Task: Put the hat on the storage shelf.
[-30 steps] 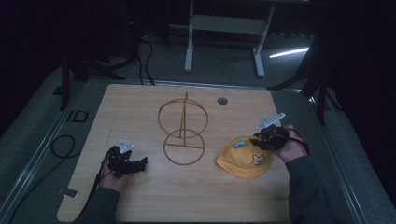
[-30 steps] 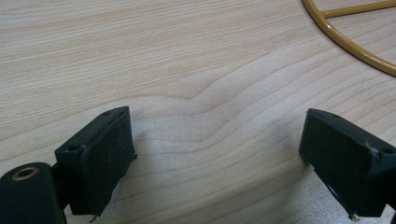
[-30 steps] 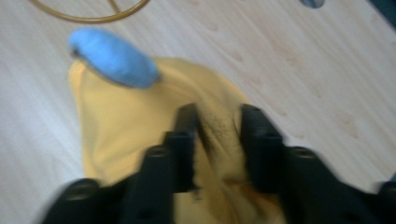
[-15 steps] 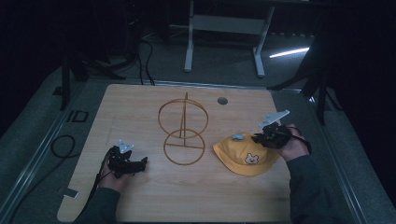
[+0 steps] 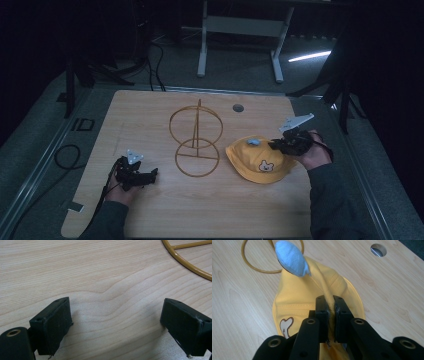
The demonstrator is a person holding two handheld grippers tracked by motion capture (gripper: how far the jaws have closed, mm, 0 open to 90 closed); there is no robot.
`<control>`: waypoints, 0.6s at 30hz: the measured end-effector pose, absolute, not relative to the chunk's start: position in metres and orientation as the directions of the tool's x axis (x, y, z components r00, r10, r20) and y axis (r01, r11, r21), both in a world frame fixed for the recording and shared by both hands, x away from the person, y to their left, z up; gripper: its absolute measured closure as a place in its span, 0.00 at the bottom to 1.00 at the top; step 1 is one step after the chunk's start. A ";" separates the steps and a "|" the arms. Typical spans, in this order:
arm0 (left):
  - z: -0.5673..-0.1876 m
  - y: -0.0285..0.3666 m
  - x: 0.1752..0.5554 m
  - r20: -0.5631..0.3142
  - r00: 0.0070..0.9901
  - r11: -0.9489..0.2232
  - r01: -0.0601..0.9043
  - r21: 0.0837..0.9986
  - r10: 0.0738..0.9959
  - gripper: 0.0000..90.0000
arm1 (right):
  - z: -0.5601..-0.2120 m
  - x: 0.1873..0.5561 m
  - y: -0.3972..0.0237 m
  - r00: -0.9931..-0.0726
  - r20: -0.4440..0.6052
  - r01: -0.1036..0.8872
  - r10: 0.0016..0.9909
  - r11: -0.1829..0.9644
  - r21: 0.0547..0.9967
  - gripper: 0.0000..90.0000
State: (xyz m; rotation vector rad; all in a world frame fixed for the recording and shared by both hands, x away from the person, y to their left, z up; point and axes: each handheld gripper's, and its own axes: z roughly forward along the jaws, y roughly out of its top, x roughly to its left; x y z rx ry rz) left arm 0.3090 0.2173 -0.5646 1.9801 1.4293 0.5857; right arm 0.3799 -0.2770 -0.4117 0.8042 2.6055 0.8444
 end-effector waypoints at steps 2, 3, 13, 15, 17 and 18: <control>-0.565 0.217 0.309 -0.003 0.316 -0.222 0.674 0.705 0.949 0.11 | -0.410 0.380 -0.277 -0.804 -0.097 0.416 0.587 0.671 0.614 0.93; -0.564 0.217 0.309 -0.003 0.316 -0.222 0.675 0.704 0.949 0.11 | -0.409 0.381 -0.276 -0.803 -0.096 0.416 0.588 0.669 0.615 0.93; -0.565 0.217 0.309 -0.004 0.314 -0.220 0.674 0.705 0.949 0.11 | -0.399 0.387 -0.274 -0.807 -0.100 0.405 0.582 0.669 0.623 0.93; -0.565 0.217 0.309 -0.003 0.315 -0.221 0.675 0.704 0.949 0.11 | -0.398 0.388 -0.273 -0.808 -0.100 0.406 0.581 0.671 0.620 0.93; -0.565 0.217 0.309 -0.003 0.315 -0.221 0.674 0.704 0.949 0.11 | -0.396 0.389 -0.273 -0.810 -0.095 0.407 0.578 0.672 0.619 0.93; -0.564 0.217 0.309 -0.003 0.315 -0.221 0.675 0.704 0.949 0.11 | -0.396 0.390 -0.274 -0.814 -0.101 0.400 0.572 0.677 0.618 0.93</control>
